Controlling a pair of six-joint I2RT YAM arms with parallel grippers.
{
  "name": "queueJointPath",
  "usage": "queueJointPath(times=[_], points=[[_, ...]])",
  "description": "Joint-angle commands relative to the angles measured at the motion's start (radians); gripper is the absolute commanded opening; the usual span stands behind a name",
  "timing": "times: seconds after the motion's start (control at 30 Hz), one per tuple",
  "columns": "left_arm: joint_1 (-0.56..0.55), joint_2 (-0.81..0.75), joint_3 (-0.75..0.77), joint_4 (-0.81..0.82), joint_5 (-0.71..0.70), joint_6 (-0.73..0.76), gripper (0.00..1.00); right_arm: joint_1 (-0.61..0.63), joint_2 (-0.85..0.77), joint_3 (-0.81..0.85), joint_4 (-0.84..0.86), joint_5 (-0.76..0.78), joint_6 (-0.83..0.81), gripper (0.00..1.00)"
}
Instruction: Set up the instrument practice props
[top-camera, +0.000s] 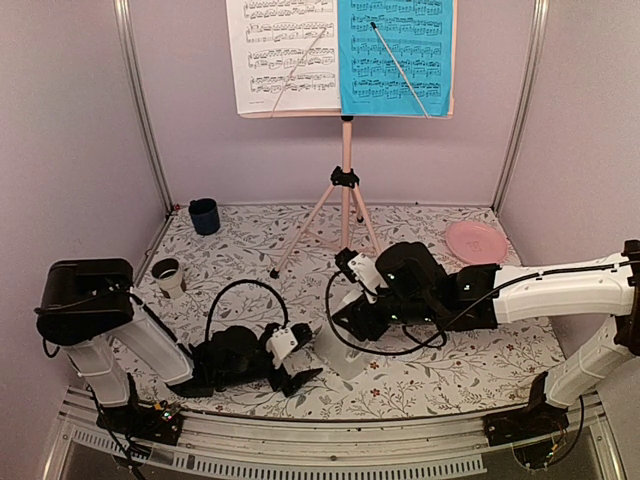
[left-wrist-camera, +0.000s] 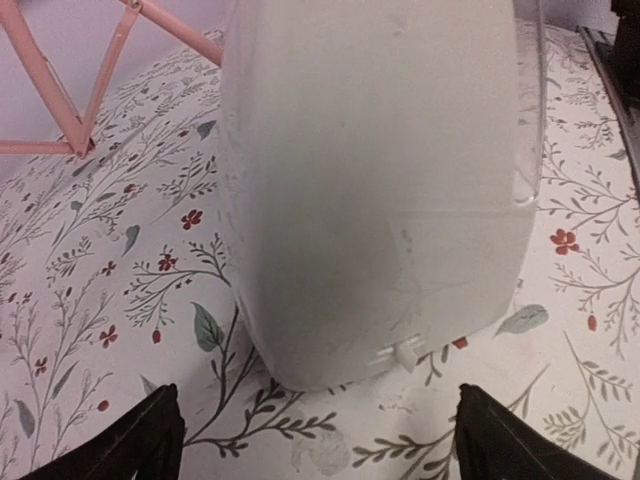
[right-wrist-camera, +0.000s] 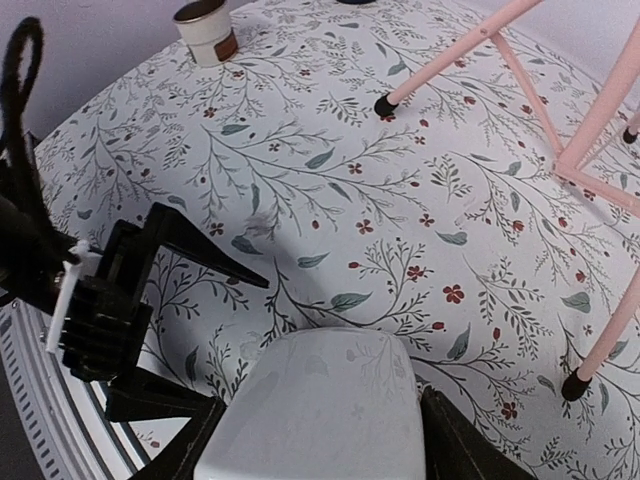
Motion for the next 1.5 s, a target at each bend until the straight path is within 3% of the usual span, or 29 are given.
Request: queueJointPath(times=[0.0,0.2,0.27,0.33,0.4,0.63,0.83,1.03,1.27,1.47], points=[[0.004,-0.101,-0.053,0.036,-0.110,-0.062,0.97,-0.005,0.047,0.110,0.012,0.156,0.174,0.33],[0.031,-0.207,-0.107,0.017,-0.149,-0.127,0.97,0.026,0.147,0.271,-0.149,0.278,0.370,0.43],[0.037,-0.225,-0.111,0.012,-0.150,-0.129,0.97,0.036,0.182,0.323,-0.197,0.299,0.408,0.56],[0.047,-0.236,-0.111,0.010,-0.146,-0.135,0.97,0.049,0.204,0.356,-0.224,0.310,0.434,0.82],[0.055,-0.244,-0.114,0.009,-0.137,-0.139,0.97,0.059,0.206,0.366,-0.219,0.294,0.442,0.97],[0.080,-0.275,-0.136,0.015,-0.123,-0.159,0.98,0.053,0.037,0.246,-0.078,0.204,0.363,0.99],[0.132,-0.351,-0.168,-0.021,-0.069,-0.219,0.95,-0.105,-0.239,-0.095,0.104,-0.029,0.281,1.00],[0.182,-0.401,-0.152,-0.106,0.002,-0.276,0.88,-0.280,-0.319,-0.335,0.221,-0.207,0.256,0.74],[0.220,-0.430,-0.135,-0.140,0.063,-0.325,0.82,-0.299,-0.136,-0.367,0.352,-0.320,0.187,0.46],[0.233,-0.462,-0.131,-0.163,0.068,-0.335,0.81,-0.299,0.030,-0.362,0.476,-0.363,0.167,0.34]])
